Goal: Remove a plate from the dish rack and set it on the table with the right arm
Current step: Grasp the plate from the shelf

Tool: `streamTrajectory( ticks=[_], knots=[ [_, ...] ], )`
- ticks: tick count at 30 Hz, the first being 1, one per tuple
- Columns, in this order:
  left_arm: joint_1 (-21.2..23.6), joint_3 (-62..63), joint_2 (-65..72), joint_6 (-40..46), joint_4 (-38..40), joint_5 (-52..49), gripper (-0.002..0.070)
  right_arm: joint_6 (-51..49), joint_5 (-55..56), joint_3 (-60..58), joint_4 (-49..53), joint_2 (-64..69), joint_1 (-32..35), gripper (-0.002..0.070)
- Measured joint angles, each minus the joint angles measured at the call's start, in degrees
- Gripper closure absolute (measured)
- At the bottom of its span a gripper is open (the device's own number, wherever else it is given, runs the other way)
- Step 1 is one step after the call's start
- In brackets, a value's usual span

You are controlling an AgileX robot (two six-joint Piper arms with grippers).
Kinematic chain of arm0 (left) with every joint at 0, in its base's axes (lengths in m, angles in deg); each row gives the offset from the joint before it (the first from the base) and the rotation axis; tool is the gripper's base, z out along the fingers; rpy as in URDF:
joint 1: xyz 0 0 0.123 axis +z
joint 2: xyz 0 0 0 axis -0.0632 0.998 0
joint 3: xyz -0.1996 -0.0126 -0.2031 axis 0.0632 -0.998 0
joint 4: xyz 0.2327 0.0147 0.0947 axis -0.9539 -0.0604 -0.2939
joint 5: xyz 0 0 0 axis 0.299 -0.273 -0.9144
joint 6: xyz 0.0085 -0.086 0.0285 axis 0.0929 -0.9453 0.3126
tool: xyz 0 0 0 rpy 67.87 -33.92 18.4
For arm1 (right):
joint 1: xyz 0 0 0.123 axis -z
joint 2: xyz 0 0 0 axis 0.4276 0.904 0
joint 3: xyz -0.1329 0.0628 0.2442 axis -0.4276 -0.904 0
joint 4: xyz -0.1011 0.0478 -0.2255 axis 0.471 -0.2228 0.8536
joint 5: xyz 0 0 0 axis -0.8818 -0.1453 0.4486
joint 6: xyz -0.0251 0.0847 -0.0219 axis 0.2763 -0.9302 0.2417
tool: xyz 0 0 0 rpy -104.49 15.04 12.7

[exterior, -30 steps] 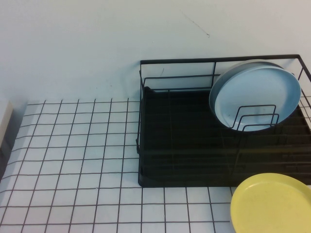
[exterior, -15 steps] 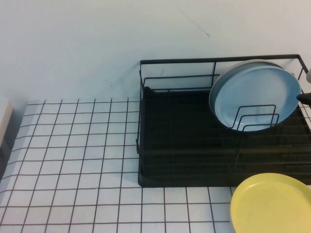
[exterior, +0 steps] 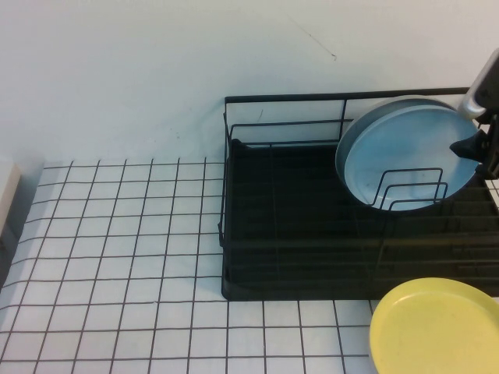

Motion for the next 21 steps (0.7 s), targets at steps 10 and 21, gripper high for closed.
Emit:
streamTrajectory(
  ticks=[10,21],
  knots=[
    [0.00,0.00,0.00,0.00,0.00,0.00,0.0678,0.77,3.09,1.60,-0.50,1.63,0.00,0.0204],
    [0.00,0.00,0.00,0.00,0.00,0.00,0.0678,4.40,4.82,1.83,-6.91,4.43,0.00,0.0284]
  ],
)
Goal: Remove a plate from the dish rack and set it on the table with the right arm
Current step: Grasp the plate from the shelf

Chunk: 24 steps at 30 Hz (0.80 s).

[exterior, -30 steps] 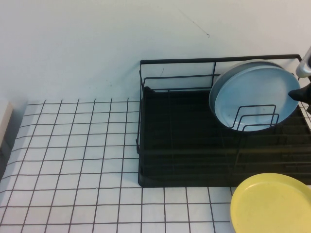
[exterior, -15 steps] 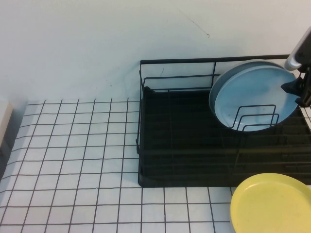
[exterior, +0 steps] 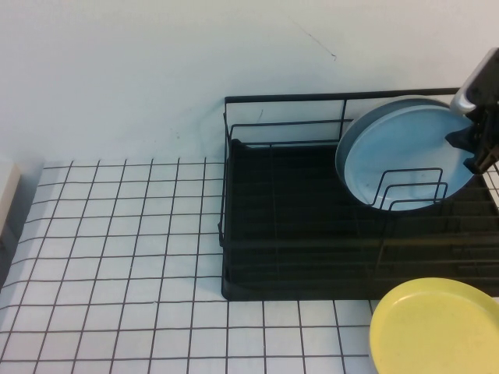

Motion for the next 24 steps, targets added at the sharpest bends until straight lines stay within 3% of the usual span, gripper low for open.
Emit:
streamTrajectory(
  ticks=[6,8,24],
  knots=[
    [0.00,0.00,0.00,0.00,0.00,0.00,0.0678,0.14,0.03,0.00,-1.09,0.36,0.00,0.0573],
    [0.00,0.00,0.00,0.00,0.00,0.00,0.0678,0.47,-0.26,0.08,-1.09,0.36,0.00,0.0616],
    [0.00,0.00,0.00,0.00,0.00,0.00,0.0678,1.07,-3.96,0.08,-1.54,-8.50,0.00,0.0626]
  ],
)
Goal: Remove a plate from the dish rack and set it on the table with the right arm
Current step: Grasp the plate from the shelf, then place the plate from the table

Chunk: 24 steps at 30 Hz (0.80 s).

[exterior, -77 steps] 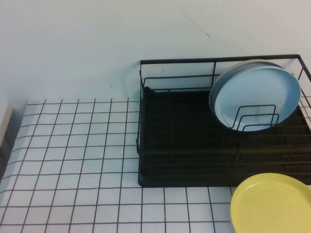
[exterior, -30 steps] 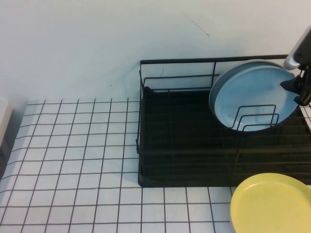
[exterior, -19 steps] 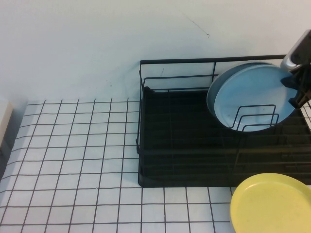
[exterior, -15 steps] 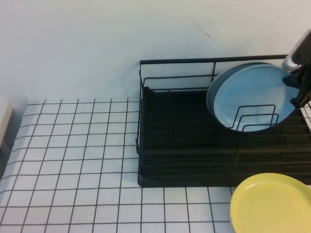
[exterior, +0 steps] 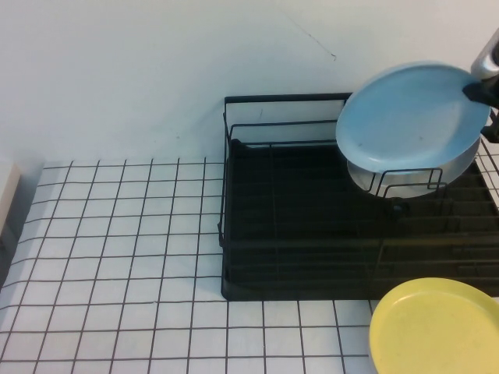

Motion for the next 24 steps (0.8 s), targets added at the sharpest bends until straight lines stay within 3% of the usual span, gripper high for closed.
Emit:
streamTrajectory(
  ticks=[6,12,18,24],
  knots=[
    [0.00,0.00,0.00,0.00,0.00,0.00,0.0678,-10.60,-6.58,0.00,-0.04,-7.04,0.00,0.0628],
    [0.00,0.00,0.00,0.00,0.00,0.00,0.0678,-22.60,-21.58,0.00,1.13,-14.85,0.00,0.0628],
    [0.00,0.00,0.00,0.00,0.00,0.00,0.0678,-38.46,-42.54,0.00,11.95,-17.61,0.00,0.0628],
    [0.00,0.00,0.00,0.00,0.00,0.00,0.0678,-49.83,-45.45,-5.37,23.69,-18.28,0.00,0.0629]
  ],
)
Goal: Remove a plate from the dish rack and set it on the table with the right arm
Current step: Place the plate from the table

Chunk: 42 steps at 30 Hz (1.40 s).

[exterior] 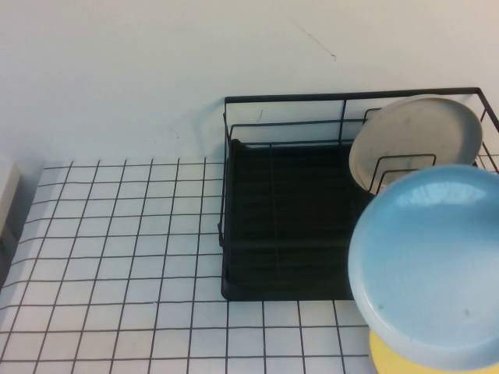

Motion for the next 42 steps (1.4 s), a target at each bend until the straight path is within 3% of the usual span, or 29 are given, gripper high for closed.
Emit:
streamTrajectory(
  ticks=[9,27,35,42],
  knots=[
    [0.00,0.00,0.00,0.00,0.00,0.00,0.0678,-3.82,2.81,-12.99,7.34,0.13,0.00,0.0629],
    [0.00,0.00,0.00,0.00,0.00,0.00,0.0678,-5.73,11.40,-13.50,9.41,10.37,0.00,0.0626],
    [0.00,0.00,0.00,0.00,0.00,0.00,0.0678,-9.24,12.53,-13.50,13.00,10.46,0.00,0.0478],
    [0.00,0.00,0.00,0.00,0.00,0.00,0.0678,-12.90,11.42,-12.36,15.77,9.46,0.00,0.0454]
  ],
)
